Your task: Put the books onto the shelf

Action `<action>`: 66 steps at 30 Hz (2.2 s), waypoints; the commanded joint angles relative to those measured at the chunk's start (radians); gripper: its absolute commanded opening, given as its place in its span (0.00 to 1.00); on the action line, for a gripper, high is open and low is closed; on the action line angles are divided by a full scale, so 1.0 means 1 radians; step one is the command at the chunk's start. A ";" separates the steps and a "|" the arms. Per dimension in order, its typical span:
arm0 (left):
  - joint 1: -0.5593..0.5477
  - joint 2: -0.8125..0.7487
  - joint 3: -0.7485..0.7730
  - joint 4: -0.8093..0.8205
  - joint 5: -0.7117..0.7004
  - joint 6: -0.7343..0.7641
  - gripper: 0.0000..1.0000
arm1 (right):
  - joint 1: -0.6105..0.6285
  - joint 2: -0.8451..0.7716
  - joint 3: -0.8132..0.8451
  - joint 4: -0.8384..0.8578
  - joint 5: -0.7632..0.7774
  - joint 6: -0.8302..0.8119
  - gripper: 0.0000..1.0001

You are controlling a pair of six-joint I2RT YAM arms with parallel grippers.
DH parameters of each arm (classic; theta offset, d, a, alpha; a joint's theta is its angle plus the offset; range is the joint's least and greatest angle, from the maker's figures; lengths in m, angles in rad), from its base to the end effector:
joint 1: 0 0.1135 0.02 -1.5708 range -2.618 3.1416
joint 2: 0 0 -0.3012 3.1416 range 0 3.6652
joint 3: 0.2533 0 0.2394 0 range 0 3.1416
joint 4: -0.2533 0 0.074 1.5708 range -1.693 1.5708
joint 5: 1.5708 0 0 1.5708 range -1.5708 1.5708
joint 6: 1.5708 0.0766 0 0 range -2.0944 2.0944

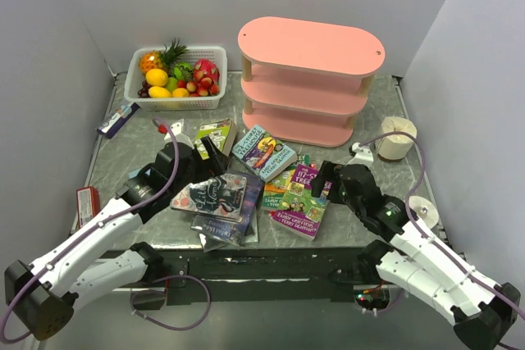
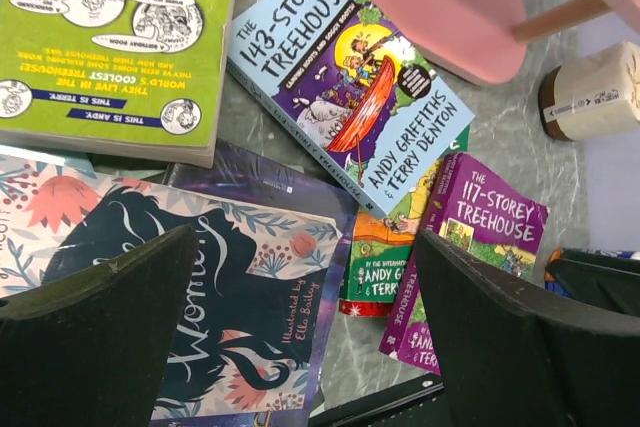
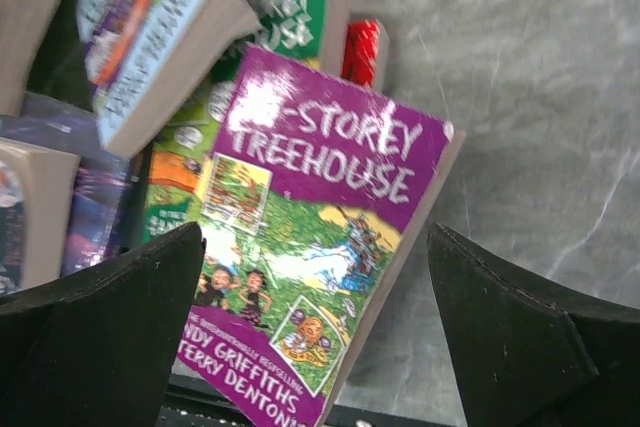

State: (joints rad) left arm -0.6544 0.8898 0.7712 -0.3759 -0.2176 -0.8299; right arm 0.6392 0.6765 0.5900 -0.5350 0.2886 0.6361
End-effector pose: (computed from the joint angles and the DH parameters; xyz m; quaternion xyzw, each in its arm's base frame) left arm 0.1676 -0.1077 0.3090 -0.1302 0.8454 -0.2757 0.4385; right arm 0.1262 0.0667 0.2560 0.0644 0.8803 0.1665 0.4395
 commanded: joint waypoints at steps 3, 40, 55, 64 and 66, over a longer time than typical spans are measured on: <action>-0.004 -0.011 -0.044 0.080 0.075 -0.017 0.96 | -0.021 -0.002 -0.053 -0.095 -0.014 0.186 0.99; -0.004 -0.052 -0.158 0.167 0.205 -0.077 0.96 | -0.306 -0.261 -0.527 0.479 -0.684 0.274 0.57; -0.004 -0.057 -0.076 0.147 0.181 -0.048 0.96 | -0.305 -0.352 -0.190 0.193 -0.874 0.122 0.08; -0.004 -0.138 -0.139 0.403 0.439 -0.029 0.96 | -0.308 -0.131 -0.039 0.418 -1.216 0.266 0.00; -0.002 -0.164 -0.170 0.475 0.509 -0.043 0.96 | -0.306 -0.083 -0.007 0.473 -1.273 0.303 0.00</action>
State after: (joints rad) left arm -0.6544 0.7815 0.6430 -0.1280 0.0883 -0.8764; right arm 0.3374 0.5102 0.4782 -0.2859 -0.7692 0.8440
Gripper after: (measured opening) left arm 0.963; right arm 0.362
